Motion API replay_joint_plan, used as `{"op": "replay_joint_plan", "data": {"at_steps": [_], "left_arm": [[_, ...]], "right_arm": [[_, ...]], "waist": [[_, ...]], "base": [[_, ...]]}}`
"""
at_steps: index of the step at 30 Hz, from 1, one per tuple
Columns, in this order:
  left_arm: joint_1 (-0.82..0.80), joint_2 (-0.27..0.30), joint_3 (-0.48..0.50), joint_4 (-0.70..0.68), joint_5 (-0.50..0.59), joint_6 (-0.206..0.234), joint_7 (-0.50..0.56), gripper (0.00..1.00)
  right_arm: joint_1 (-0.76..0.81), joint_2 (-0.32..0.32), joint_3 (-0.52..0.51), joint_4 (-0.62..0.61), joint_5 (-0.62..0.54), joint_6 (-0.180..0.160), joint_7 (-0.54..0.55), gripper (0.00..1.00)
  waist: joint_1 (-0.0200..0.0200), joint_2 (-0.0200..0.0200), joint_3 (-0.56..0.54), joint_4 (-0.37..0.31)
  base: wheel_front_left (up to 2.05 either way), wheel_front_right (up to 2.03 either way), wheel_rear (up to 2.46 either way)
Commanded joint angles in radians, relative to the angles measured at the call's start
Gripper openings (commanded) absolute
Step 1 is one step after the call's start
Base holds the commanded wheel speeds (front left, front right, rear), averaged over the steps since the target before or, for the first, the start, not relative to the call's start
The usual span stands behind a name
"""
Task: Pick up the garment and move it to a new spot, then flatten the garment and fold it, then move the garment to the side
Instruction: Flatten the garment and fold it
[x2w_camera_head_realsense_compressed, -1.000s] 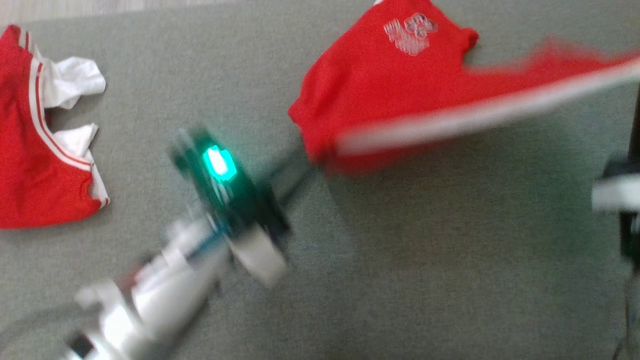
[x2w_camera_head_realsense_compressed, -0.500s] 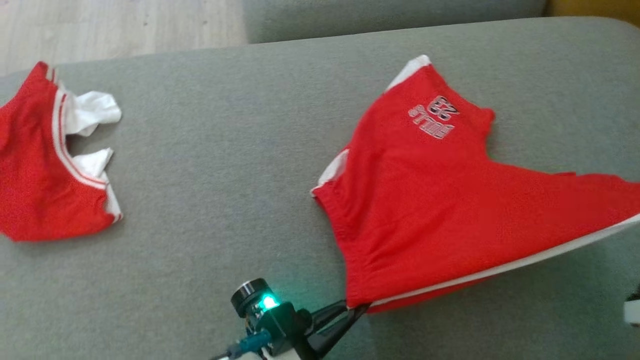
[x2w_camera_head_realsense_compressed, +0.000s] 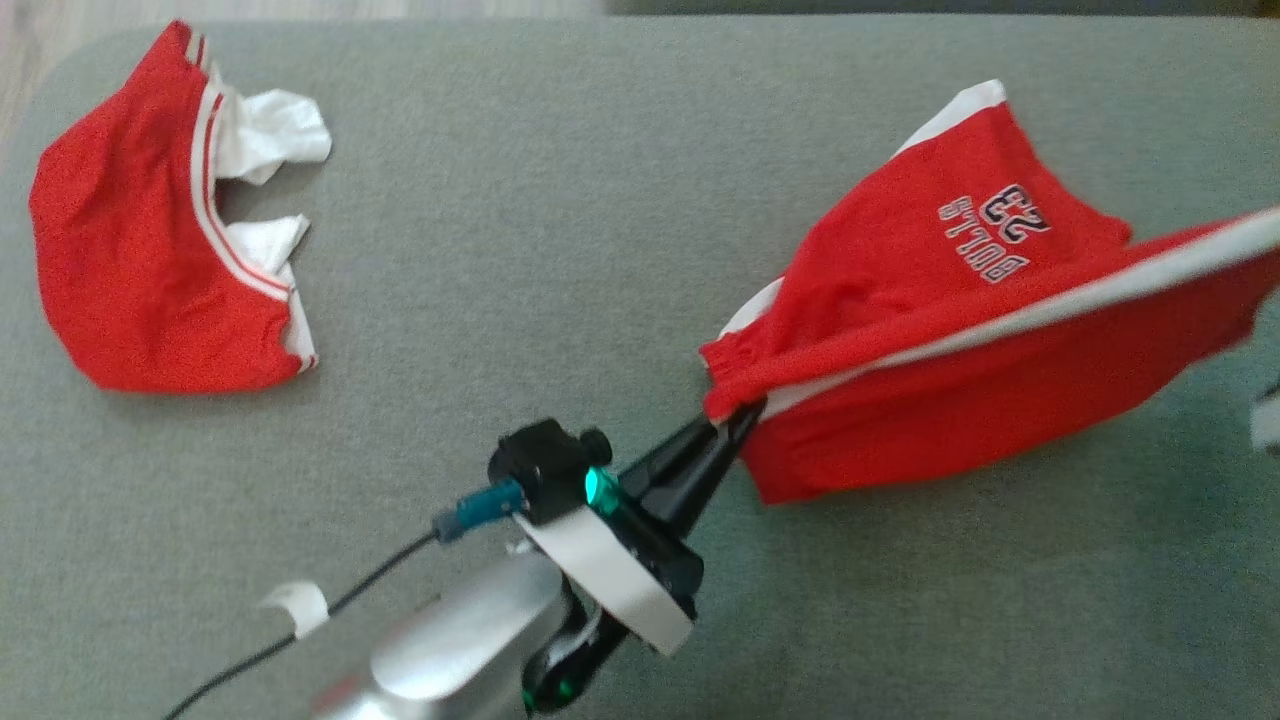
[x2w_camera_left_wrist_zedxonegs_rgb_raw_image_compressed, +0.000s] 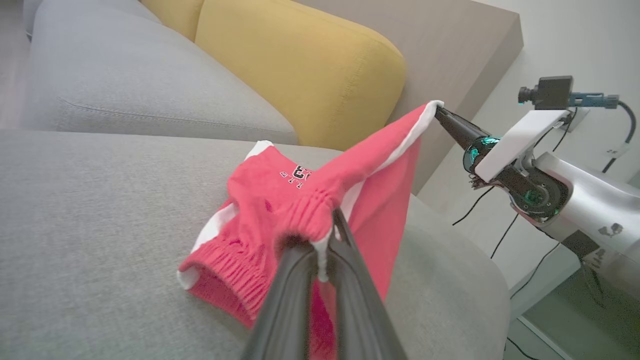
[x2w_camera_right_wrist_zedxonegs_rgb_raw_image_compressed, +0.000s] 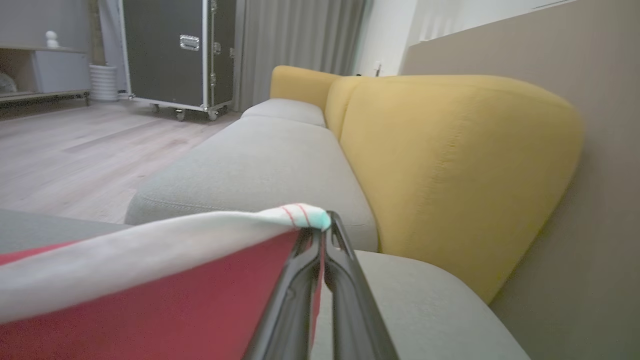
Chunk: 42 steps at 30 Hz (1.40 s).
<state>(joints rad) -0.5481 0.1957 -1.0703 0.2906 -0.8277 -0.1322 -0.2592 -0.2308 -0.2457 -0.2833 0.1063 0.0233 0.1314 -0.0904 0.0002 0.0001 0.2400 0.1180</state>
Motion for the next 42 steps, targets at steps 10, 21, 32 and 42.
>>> {"op": "replay_joint_plan", "data": {"at_steps": [10, 21, 32, 42], "left_arm": [[-0.121, -0.017, 0.028, 0.063, -0.103, 0.002, -0.003, 0.00], [-0.166, -0.072, 0.024, 0.156, -0.171, 0.002, -0.003, 0.29], [-0.075, -0.113, 0.254, 0.187, 0.003, 0.013, -0.003, 1.00], [0.205, -0.139, 0.567, -0.115, 0.486, 0.211, -0.003, 1.00]], "right_arm": [[-0.301, -0.114, 0.177, 0.279, -0.011, -0.001, 0.042, 0.00], [-0.515, -0.124, 0.344, 0.588, 0.006, -0.001, -0.042, 0.00], [-0.524, -0.188, 0.446, 0.743, 0.202, -0.001, -0.130, 1.00], [-0.437, -0.258, 0.529, 0.801, 0.483, -0.001, 0.114, 1.00]], "waist": [[-0.0002, -0.0001, 0.099, 0.075], [-0.0002, -0.0001, 0.145, 0.111], [-0.0002, -0.0001, 0.116, 0.137], [-0.0002, -0.0001, 0.087, 0.196]], "base": [[0.00, 0.00, 0.00], [0.00, 0.00, 0.00], [0.00, 0.00, 0.00], [0.00, 0.00, 0.00]]}}
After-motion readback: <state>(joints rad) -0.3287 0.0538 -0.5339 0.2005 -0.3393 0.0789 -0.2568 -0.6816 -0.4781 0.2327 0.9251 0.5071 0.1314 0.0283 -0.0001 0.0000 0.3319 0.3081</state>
